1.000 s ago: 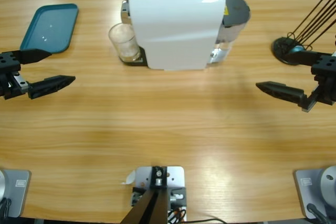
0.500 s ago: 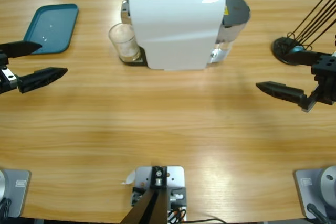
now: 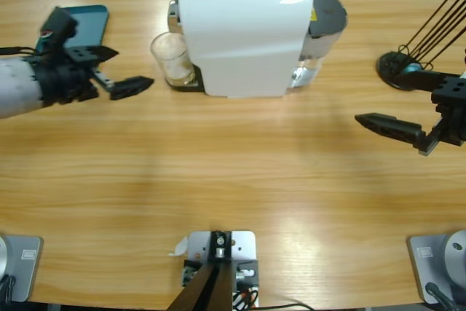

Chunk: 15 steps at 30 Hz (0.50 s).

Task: Pour coffee

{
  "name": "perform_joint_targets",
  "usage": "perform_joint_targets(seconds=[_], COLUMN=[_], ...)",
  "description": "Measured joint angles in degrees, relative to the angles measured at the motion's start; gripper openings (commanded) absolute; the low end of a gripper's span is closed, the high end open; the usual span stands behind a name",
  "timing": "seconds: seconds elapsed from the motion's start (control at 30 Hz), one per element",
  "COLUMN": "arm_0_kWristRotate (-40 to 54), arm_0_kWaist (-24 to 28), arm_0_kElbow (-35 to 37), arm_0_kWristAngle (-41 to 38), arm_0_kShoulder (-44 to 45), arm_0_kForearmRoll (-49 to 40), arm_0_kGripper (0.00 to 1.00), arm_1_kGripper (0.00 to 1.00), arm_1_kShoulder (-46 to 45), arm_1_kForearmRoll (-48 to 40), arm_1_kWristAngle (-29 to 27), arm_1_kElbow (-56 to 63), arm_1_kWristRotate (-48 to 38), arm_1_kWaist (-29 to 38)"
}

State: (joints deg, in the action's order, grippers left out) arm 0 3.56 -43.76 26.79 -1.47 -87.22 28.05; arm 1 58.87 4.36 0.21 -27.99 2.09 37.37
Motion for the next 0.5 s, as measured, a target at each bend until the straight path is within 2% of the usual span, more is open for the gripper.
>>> perform_joint_targets(seconds=[0.2,0.5], arm_0_kWristRotate=[-0.1,-0.1], arm_0_kWaist=[0.0,2.2], arm_0_kElbow=[0.5,2.0], arm_0_kWristAngle=[-0.7,-4.8], arm_0_kShoulder=[-7.3,-12.2], arm_0_kForearmRoll=[8.1,11.6], arm_0_kGripper=[0.991,0.995], arm_1_kGripper=[1.000,1.000], arm_1_kShoulder=[0.0,0.1], arm_1_kForearmRoll=[0.0,0.0], arm_1_kWristAngle=[0.0,0.0], arm_1_kElbow=[0.0,0.0], arm_1_kWristRotate=[0.0,0.0], arm_1_kWaist=[0.0,0.0])
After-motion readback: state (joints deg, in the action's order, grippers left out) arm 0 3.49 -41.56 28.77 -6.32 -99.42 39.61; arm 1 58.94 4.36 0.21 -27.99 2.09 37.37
